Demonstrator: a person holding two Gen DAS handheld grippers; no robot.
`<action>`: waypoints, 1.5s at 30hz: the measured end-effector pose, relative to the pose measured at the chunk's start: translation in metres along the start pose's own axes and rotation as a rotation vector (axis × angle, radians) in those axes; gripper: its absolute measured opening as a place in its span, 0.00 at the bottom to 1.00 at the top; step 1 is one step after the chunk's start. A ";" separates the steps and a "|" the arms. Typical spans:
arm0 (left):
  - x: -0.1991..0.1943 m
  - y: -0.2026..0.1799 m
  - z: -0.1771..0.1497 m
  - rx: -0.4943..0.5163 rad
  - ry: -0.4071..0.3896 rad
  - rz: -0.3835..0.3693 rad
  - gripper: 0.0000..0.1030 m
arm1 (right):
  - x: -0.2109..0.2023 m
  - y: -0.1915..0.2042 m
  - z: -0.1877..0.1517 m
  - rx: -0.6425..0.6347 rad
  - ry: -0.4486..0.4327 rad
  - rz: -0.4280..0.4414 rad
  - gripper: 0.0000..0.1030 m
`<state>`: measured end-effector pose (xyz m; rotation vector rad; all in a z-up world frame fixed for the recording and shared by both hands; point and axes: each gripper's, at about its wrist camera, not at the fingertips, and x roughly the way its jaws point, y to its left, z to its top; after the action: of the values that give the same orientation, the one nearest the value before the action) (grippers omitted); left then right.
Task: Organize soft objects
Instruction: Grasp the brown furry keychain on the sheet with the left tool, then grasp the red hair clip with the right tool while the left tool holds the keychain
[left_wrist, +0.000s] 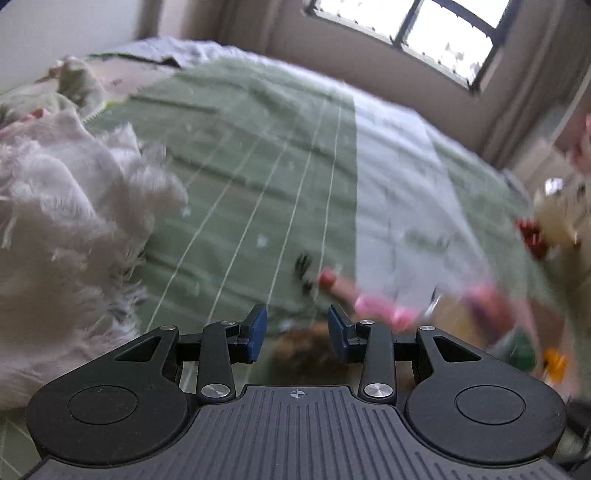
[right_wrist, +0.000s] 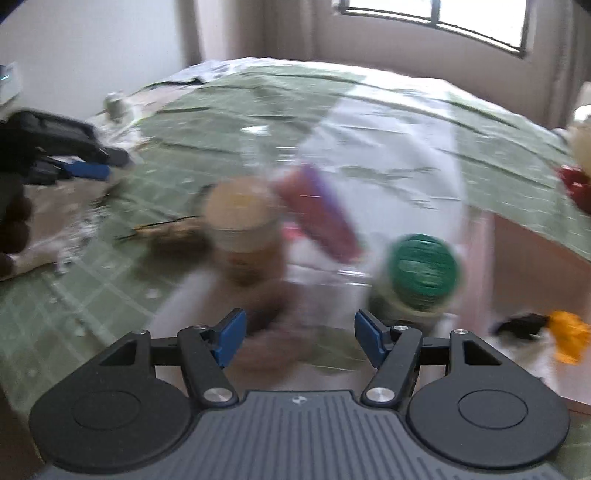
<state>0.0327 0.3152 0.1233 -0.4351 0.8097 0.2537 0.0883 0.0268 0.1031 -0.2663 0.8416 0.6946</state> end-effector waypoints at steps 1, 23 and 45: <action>0.002 0.004 -0.003 0.018 0.020 -0.009 0.39 | 0.002 0.011 0.002 -0.031 0.001 0.020 0.64; 0.115 -0.057 -0.011 0.580 0.232 -0.052 0.18 | 0.014 0.023 -0.032 -0.052 0.164 0.088 0.64; 0.003 -0.019 -0.005 0.426 0.136 -0.147 0.24 | 0.032 0.057 -0.018 -0.101 0.179 0.156 0.64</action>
<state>0.0385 0.2962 0.1228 -0.1097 0.9328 -0.0879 0.0550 0.0755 0.0695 -0.3596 1.0066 0.8696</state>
